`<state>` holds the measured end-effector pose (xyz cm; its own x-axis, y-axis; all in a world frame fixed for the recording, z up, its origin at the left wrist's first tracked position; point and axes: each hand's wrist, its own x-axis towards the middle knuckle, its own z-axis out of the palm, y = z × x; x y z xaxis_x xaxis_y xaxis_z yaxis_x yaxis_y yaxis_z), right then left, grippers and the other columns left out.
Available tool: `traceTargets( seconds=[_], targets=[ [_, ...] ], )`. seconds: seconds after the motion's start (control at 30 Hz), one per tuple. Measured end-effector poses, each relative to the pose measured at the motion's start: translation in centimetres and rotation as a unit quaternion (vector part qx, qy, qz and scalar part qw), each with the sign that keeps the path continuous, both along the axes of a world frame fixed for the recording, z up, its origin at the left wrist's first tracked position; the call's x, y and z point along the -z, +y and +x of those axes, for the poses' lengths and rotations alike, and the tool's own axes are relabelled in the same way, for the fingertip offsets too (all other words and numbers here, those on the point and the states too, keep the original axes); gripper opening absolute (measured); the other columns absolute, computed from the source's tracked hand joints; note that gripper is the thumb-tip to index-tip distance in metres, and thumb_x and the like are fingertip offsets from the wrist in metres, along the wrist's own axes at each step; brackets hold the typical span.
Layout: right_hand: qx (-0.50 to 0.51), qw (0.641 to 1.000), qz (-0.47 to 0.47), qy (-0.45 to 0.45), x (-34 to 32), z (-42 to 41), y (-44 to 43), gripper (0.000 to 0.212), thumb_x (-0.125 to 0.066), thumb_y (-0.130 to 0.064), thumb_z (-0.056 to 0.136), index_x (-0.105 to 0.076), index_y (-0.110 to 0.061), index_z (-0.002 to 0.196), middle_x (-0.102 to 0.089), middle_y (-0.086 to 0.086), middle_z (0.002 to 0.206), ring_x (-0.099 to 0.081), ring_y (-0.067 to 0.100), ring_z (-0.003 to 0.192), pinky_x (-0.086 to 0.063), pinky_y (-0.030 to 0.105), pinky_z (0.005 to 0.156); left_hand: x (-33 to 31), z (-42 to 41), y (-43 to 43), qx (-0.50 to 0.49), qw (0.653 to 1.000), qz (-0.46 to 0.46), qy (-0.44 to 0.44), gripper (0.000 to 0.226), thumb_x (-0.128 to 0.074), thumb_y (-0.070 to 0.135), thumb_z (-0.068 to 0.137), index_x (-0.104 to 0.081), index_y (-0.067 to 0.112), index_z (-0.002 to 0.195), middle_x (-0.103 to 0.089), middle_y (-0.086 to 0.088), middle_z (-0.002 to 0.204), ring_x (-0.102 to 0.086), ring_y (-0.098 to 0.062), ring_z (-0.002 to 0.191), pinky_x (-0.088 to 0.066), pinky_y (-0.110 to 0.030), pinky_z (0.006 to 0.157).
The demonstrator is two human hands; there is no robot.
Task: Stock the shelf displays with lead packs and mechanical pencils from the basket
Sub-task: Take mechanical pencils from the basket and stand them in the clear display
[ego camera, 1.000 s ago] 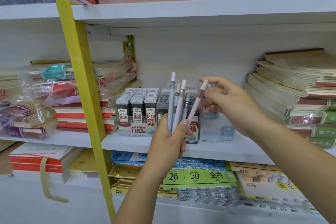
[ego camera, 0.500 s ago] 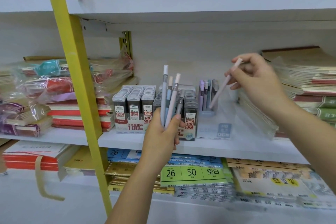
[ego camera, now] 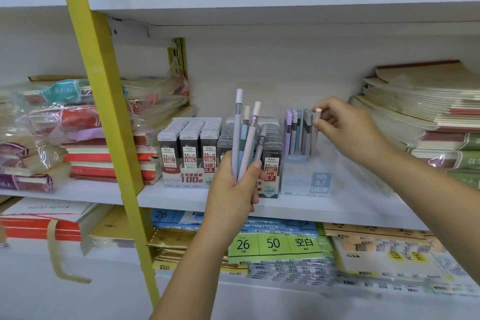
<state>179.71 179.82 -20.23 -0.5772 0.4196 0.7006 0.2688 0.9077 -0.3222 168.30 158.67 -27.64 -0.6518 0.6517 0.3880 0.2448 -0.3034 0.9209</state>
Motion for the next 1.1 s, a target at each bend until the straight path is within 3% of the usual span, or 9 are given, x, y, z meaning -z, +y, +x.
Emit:
traceTargets(
  seconds=[0.23,0.37,0.53,0.77,0.87,0.93,1.03,1.1],
  targets=[
    [0.016,0.999,0.028,0.014,0.0,-0.3,0.7,0.017,-0.063,-0.018,0.092,-0.057,-0.018,0.107,-0.062,-0.006,0.085,-0.054,0.014,0.078,-0.034,0.025,0.066,0.3,0.0,0.3,0.004,1.0,-0.002,-0.002,0.003,-0.056,0.026,0.101,-0.056,0.026,0.104,-0.07,0.007,0.077,-0.05,-0.006,0.048,-0.043,-0.02,0.045],
    [0.026,0.998,0.049,-0.009,0.4,-0.3,0.9,0.015,-0.064,-0.022,0.09,-0.055,-0.025,0.102,-0.06,-0.009,0.084,-0.052,0.012,0.087,-0.031,0.026,0.066,0.4,-0.1,0.4,0.002,1.0,-0.001,-0.004,0.003,-0.056,0.027,0.101,-0.056,0.026,0.104,-0.07,0.006,0.077,-0.05,-0.007,0.048,-0.044,-0.02,0.046],
    [0.025,0.999,0.044,0.009,0.3,-0.2,1.2,0.028,-0.068,-0.022,0.088,-0.045,-0.032,0.101,-0.063,-0.003,0.081,-0.052,0.016,0.084,-0.034,0.029,0.065,0.4,-0.1,0.6,0.004,1.0,-0.001,-0.007,0.003,-0.056,0.027,0.101,-0.055,0.027,0.103,-0.07,0.007,0.077,-0.05,-0.007,0.048,-0.044,-0.02,0.045],
    [0.092,0.992,0.08,-0.015,0.4,-0.6,2.2,0.022,-0.07,-0.024,0.086,-0.062,-0.019,0.106,-0.061,0.0,0.098,-0.04,0.017,0.096,-0.03,0.03,0.071,0.6,0.0,0.7,0.004,1.0,-0.005,-0.006,0.006,-0.056,0.028,0.101,-0.057,0.024,0.104,-0.068,0.01,0.071,-0.05,-0.006,0.049,-0.045,-0.019,0.047],
    [0.112,0.992,0.043,-0.044,0.6,-0.8,2.5,0.023,-0.069,-0.022,0.087,-0.064,-0.017,0.108,-0.056,0.009,0.106,-0.041,0.025,0.106,-0.03,0.03,0.077,0.7,-0.1,0.8,0.005,1.0,-0.011,-0.009,0.015,-0.056,0.031,0.1,-0.059,0.017,0.107,-0.062,0.014,0.059,-0.05,-0.004,0.048,-0.044,-0.017,0.047],
    [0.119,0.991,0.021,-0.052,0.5,-0.8,2.2,0.022,-0.065,-0.025,0.09,-0.065,-0.018,0.111,-0.055,0.011,0.109,-0.04,0.026,0.111,-0.029,0.029,0.079,0.6,0.0,0.7,0.013,1.0,-0.01,-0.02,0.015,-0.057,0.031,0.1,-0.059,0.017,0.108,-0.065,0.012,0.064,-0.05,-0.005,0.048,-0.044,-0.017,0.048],
    [0.108,0.993,0.043,0.021,-0.1,-0.4,0.3,0.021,-0.058,-0.024,0.095,-0.066,-0.016,0.112,-0.053,0.004,0.106,-0.046,0.025,0.108,-0.031,0.026,0.083,0.4,0.1,0.6,0.034,0.999,0.0,-0.039,0.011,-0.057,0.031,0.1,-0.059,0.022,0.107,-0.071,0.007,0.079,-0.051,-0.006,0.05,-0.045,-0.02,0.048],
    [0.053,0.994,0.034,0.086,-0.5,-0.1,-2.3,0.016,-0.056,-0.023,0.095,-0.067,-0.02,0.107,-0.056,-0.007,0.095,-0.055,0.016,0.093,-0.037,0.02,0.077,0.4,0.1,0.6,0.049,0.998,0.005,-0.041,0.01,-0.057,0.031,0.101,-0.059,0.024,0.108,-0.072,0.005,0.082,-0.051,-0.006,0.051,-0.045,-0.02,0.049]
  ],
)
